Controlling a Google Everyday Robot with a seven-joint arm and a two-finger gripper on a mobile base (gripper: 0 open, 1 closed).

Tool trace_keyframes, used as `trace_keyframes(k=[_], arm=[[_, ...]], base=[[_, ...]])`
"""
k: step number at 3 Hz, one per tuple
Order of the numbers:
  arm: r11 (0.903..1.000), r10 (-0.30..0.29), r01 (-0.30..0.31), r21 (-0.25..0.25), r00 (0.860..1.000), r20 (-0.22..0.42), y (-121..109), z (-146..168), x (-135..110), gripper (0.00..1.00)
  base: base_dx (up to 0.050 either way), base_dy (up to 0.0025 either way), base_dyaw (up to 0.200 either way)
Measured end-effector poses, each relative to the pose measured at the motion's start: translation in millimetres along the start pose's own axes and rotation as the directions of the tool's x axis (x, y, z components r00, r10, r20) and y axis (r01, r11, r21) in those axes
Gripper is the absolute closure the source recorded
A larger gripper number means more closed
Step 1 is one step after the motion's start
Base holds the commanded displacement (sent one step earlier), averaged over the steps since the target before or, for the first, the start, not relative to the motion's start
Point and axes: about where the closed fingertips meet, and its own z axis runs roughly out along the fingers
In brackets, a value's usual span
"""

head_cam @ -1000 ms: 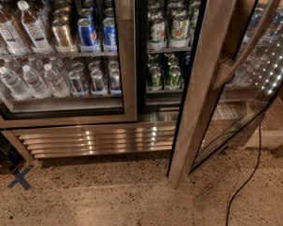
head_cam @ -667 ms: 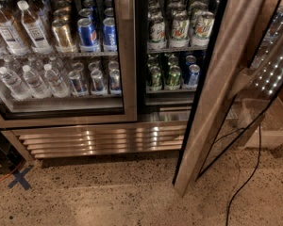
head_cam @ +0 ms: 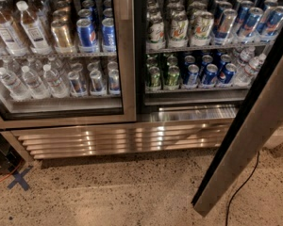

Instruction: Open right fridge door

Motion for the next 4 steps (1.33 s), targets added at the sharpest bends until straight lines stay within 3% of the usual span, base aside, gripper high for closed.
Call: trace_keyframes(k=[4], arm=[[0.9998, -0.017, 0.017, 0.008, 1.000, -0.011, 0.3, -7.4, 1.7, 0.00]], base=[[0.000, 0.00000, 0.000]])
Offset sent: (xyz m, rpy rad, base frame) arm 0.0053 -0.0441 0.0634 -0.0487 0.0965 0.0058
